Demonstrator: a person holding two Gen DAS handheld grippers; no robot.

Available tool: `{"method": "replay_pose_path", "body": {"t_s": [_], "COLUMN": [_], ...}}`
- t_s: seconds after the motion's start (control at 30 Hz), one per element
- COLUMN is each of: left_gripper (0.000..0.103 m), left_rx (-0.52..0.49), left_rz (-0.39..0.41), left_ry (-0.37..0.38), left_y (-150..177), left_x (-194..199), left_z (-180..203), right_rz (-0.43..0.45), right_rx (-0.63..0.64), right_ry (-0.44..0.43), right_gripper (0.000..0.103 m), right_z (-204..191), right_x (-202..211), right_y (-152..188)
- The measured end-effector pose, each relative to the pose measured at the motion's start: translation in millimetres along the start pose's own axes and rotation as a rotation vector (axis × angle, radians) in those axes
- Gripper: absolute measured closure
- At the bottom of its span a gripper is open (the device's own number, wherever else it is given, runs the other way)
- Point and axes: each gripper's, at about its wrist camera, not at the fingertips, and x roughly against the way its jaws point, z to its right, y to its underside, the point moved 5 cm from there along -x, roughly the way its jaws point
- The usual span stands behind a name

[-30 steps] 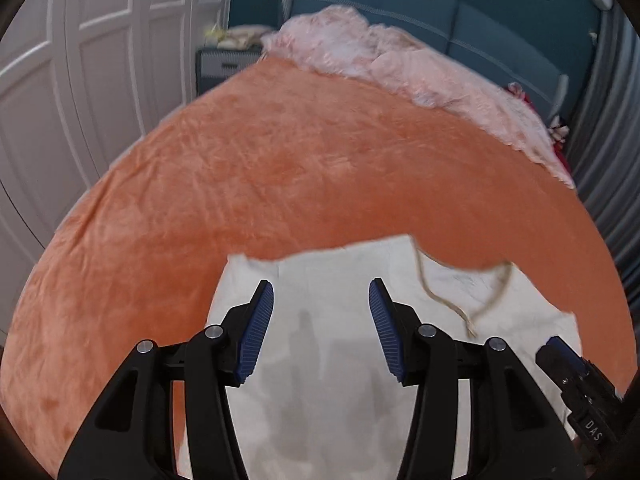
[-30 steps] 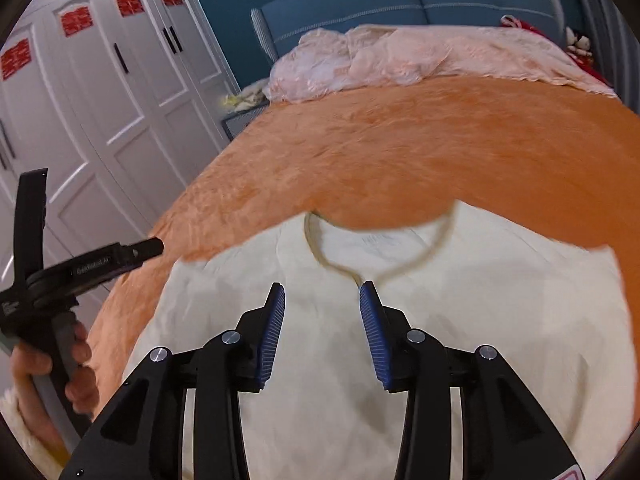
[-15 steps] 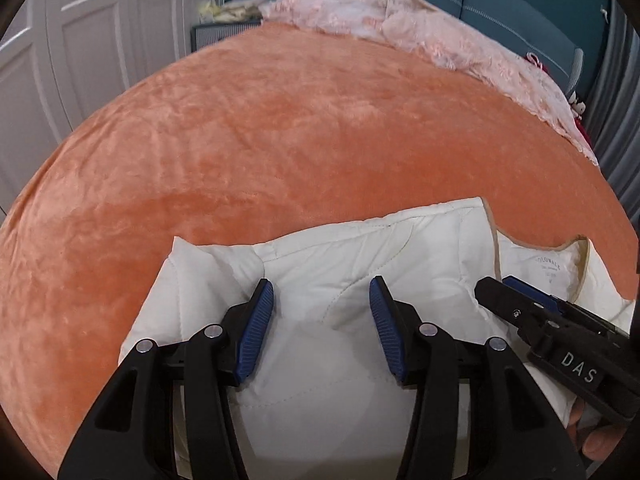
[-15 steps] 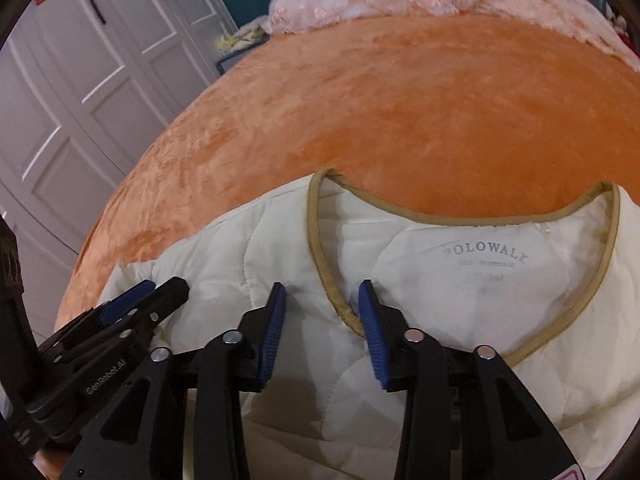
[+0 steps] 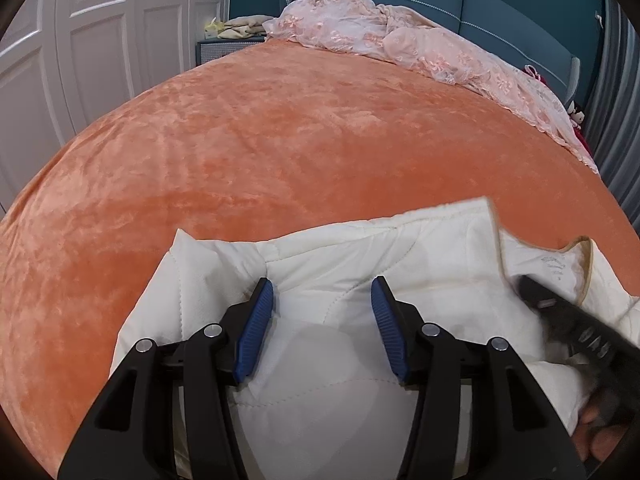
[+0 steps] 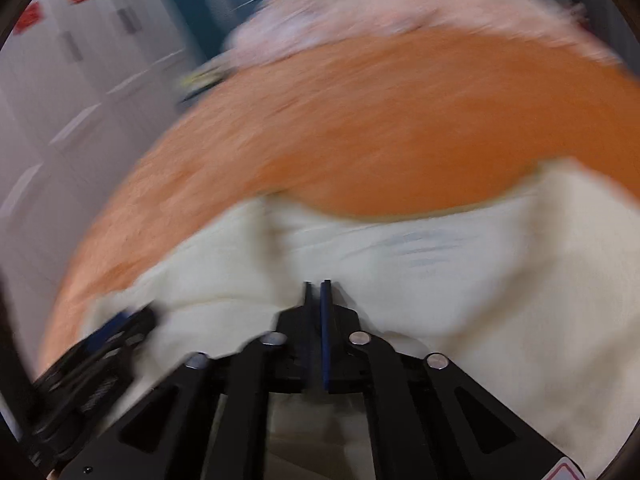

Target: Fold large clothes

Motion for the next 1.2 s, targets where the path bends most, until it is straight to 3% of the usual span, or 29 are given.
{"method": "replay_pose_path", "body": {"t_s": [0.07, 0.1, 0.27, 0.37, 0.43, 0.53, 0.6, 0.7, 0.77, 0.9, 1.03, 1.07, 1.13, 1.2], "left_gripper": [0.054, 0.054, 0.055, 0.054, 0.054, 0.054, 0.054, 0.054, 0.053, 0.053, 0.056, 0.057, 0.057, 0.057], "left_rx": [-0.009, -0.012, -0.063, -0.102, -0.12, -0.155, -0.196, -0.234, -0.272, -0.245, -0.14, -0.104, -0.072, -0.092], "left_rz": [-0.019, -0.029, 0.016, 0.008, -0.04, -0.113, -0.154, -0.198, -0.182, -0.142, -0.112, -0.092, -0.057, -0.033], "left_ry": [-0.004, -0.003, 0.01, 0.121, 0.219, 0.3, 0.3, 0.26, 0.205, 0.201, 0.155, 0.147, 0.131, 0.085], "left_y": [-3, -7, -20, -29, -29, -19, -3, 20, 34, 34, 15, 6, -13, -30], "left_x": [2, 7, 50, 67, 65, 49, 30, 5, -11, -18, -8, 0, 13, 24], "left_z": [1, 1, 23, 76, 122, 179, 214, 236, 240, 235, 205, 189, 157, 127], "right_rz": [0.072, 0.099, 0.13, 0.077, 0.029, -0.06, -0.07, -0.058, -0.044, -0.009, 0.077, 0.119, 0.208, 0.184], "right_rx": [-0.11, -0.144, -0.034, 0.008, -0.001, -0.003, 0.011, 0.019, -0.009, -0.082, -0.085, -0.082, -0.048, 0.009], "right_ry": [-0.051, -0.03, 0.078, 0.129, 0.129, 0.098, 0.1, 0.106, 0.091, 0.059, 0.227, 0.246, 0.176, 0.088], "right_gripper": [0.101, 0.1, 0.094, 0.093, 0.093, 0.093, 0.094, 0.096, 0.102, 0.103, 0.103, 0.093, 0.091, 0.091], "right_z": [26, 46, 120, 154, 171, 184, 186, 186, 191, 203, 202, 198, 172, 137], "right_x": [30, 49, 97, 97, 89, 67, 62, 58, 56, 59, 79, 92, 121, 124], "right_y": [-7, -11, -25, -28, -25, -16, -9, -4, -2, 0, -9, -13, -29, -42]}}
